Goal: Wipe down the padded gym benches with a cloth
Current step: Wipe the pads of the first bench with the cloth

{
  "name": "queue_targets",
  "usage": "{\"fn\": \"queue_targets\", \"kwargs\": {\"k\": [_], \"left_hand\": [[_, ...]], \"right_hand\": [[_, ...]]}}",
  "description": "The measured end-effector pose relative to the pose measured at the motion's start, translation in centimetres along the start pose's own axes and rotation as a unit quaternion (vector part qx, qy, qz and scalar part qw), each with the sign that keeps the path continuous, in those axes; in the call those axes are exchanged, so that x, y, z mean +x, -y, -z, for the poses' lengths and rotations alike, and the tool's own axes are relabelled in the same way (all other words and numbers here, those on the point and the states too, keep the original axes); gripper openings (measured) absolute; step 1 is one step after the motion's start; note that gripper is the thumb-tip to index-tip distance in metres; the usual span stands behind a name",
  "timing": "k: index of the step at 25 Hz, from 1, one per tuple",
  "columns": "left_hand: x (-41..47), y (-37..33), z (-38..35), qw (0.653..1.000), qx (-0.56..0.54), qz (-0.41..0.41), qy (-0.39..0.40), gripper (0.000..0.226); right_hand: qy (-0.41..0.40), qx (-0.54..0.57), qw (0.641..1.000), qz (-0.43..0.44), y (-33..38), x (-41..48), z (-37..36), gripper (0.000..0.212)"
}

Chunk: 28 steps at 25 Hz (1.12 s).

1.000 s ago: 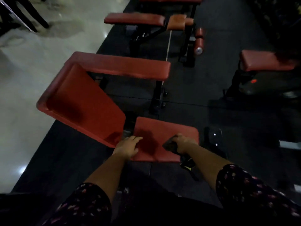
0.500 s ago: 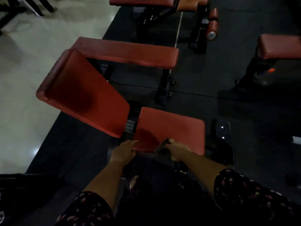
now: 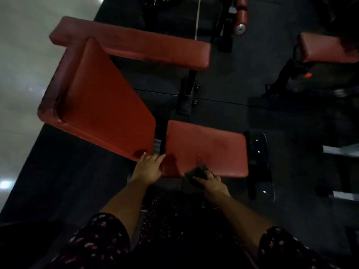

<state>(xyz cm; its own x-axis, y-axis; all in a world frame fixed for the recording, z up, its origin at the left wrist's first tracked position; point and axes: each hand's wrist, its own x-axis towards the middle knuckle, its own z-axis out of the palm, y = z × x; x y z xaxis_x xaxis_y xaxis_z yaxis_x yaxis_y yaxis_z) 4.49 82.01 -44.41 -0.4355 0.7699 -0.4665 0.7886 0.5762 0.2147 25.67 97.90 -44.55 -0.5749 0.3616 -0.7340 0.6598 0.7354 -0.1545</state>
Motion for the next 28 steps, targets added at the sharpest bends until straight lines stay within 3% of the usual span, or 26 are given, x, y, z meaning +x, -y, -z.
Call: {"fn": "queue_targets", "kwargs": {"k": [3,8,12,15,18,22,25,28], "left_hand": [[1.4,1.6,-0.8,1.000,0.023,-0.006,-0.004,0.073],[5.9,3.4,-3.9,0.979,0.194,-0.039,0.045,0.079],[10.2,4.1,-5.0,0.922,0.382,-0.042,0.050,0.075],[13.9,5.4,-3.9,0.872,0.489,0.028,0.007,0.076],[16.3,6.8,-2.6,0.846,0.522,0.103,-0.002,0.080],[17.6,7.5,-3.6,0.830,0.546,0.115,0.023,0.083],[17.9,7.5,-4.2,0.826,0.550,0.120,0.021,0.080],[17.8,7.5,-4.5,0.826,0.551,0.118,0.007,0.081]], "right_hand": [[0.005,0.061,0.998,-0.008,1.8,1.5,-2.6,0.056],[0.011,0.071,0.997,0.000,2.2,6.3,-6.7,0.064],[-0.032,0.095,0.995,-0.022,2.6,9.4,-8.0,0.072],[-0.077,0.131,0.988,-0.033,3.5,12.2,-8.7,0.087],[-0.128,0.117,0.985,-0.011,4.5,15.2,-9.2,0.095],[-0.153,0.144,0.977,-0.045,6.1,18.6,-10.8,0.088],[-0.109,0.114,0.987,-0.030,6.6,20.9,-12.1,0.086],[-0.049,-0.010,0.998,0.037,6.7,23.3,-12.2,0.085]]}}
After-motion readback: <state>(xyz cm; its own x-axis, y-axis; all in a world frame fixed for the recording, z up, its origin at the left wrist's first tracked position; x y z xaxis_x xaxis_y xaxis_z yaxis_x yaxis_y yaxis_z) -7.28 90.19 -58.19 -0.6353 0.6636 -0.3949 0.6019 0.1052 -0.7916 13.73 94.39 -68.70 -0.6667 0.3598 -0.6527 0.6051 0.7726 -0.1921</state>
